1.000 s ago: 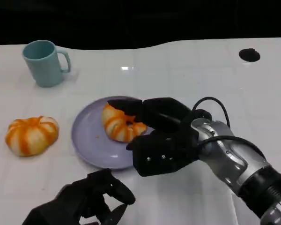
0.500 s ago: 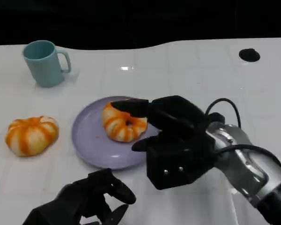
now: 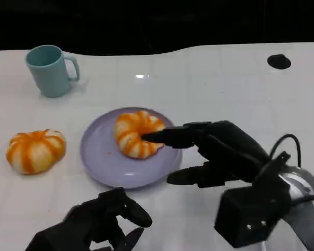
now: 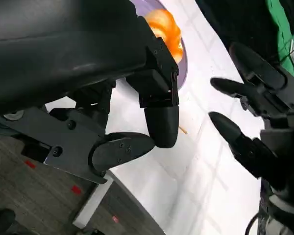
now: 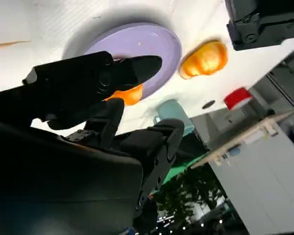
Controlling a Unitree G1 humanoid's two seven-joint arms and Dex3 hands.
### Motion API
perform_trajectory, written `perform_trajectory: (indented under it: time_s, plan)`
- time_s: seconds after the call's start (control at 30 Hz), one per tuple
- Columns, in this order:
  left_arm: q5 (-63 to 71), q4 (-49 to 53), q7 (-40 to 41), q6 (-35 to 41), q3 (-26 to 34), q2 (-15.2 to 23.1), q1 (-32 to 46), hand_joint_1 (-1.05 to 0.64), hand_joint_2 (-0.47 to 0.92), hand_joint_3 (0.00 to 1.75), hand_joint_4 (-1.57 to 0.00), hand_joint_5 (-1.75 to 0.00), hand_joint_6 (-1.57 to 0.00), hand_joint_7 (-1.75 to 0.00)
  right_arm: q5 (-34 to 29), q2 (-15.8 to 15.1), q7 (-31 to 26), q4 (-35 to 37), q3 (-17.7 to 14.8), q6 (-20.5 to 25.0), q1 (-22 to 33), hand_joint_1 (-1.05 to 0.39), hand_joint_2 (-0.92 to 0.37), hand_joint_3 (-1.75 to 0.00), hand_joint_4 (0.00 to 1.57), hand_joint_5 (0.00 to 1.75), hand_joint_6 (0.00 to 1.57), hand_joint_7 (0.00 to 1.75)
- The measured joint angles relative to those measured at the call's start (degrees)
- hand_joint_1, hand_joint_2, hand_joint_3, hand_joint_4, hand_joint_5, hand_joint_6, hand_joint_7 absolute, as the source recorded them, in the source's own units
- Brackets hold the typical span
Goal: Grasp the bread from the table and place it into the plate.
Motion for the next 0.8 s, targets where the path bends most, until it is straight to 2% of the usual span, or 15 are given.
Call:
perform_trajectory:
  time_s: [0.03, 0.07, 0.13, 0.2, 0.23, 0.3, 0.43, 0.5, 0.67, 0.8]
  plan:
    - [0.02, 0.0, 0.0, 0.08, -0.01, 0.02, 0.0, -0.24, 0.78, 0.71, -0.67, -1.75, -0.62, -1.31, 0.58, -0.05, -0.22, -0.62, -0.7, -0.67, 0.98, -0.21, -0.87, -0.09, 0.53, 1.2, 0.86, 0.2]
    - [0.04, 0.0, 0.0, 0.14, -0.03, 0.03, -0.01, -0.24, 0.78, 0.71, -0.66, -1.75, -0.62, -1.3, 1.3, -0.06, -0.44, -1.13, -1.38, -1.25, 1.97, -0.19, -0.82, -0.2, 0.54, 1.2, 0.85, 0.27]
    - [0.06, -0.01, 0.0, 0.19, -0.03, 0.07, -0.01, -0.25, 0.78, 0.71, -0.66, -1.75, -0.62, -1.3, 2.39, -0.33, -0.77, -1.99, -2.55, -2.5, 3.76, -0.18, -0.53, -0.77, 0.55, 1.22, 0.78, 0.48]
    - [0.05, 0.0, 0.0, 0.18, 0.02, 0.1, 0.0, -0.26, 0.78, 0.71, -0.65, -1.75, -0.62, -1.3, 3.37, -0.86, -0.85, -2.55, -4.05, -3.92, 5.46, -0.17, -0.45, -0.96, 0.57, 1.23, 0.77, 0.59]
    - [0.04, 0.0, 0.0, 0.18, 0.03, 0.13, 0.0, -0.27, 0.78, 0.7, -0.65, -1.75, -0.62, -1.29, 3.69, -1.22, -0.9, -2.65, -4.63, -4.4, 6.1, -0.15, -0.42, -1.03, 0.61, 1.3, 0.78, 0.66]
    - [0.04, -0.01, -0.01, 0.19, 0.05, 0.2, -0.02, -0.27, 0.78, 0.7, -0.65, -1.75, -0.62, -1.29, 4.34, -1.99, -0.9, -2.84, -5.91, -5.64, 7.45, -0.14, -0.38, -1.12, 0.66, 1.39, 0.8, 0.77]
    - [0.02, 0.0, -0.01, 0.18, 0.18, 0.35, -0.05, -0.27, 0.78, 0.69, -0.65, -1.75, -0.62, -1.29, 5.36, -2.74, -1.29, -3.55, -8.15, -8.03, 10.22, -0.06, -0.35, -1.25, 0.71, 1.65, 0.74, 1.13]
    - [0.02, 0.0, -0.01, 0.2, 0.2, 0.42, -0.09, -0.27, 0.79, 0.68, -0.65, -1.75, -0.62, -1.28, 5.98, -2.85, -1.59, -4.0, -8.99, -9.01, 11.44, -0.05, -0.35, -1.31, 0.74, 1.71, 0.72, 1.26]
    - [0.03, 0.0, -0.01, 0.25, 0.22, 0.55, -0.13, -0.26, 0.8, 0.66, -0.64, -1.75, -0.62, -1.27, 6.89, -3.27, -1.68, -5.08, -11.19, -10.39, 14.81, -0.03, -0.32, -1.44, 0.88, 1.75, 0.77, 1.38]
    - [-0.01, -0.02, -0.03, 0.47, 0.3, 0.71, -0.22, -0.26, 0.8, 0.65, -0.64, -1.75, -0.63, -1.27, 7.33, -4.0, -1.75, -7.17, -13.44, -10.64, 18.27, 0.0, -0.26, -1.52, 0.93, 1.75, 0.81, 1.41]
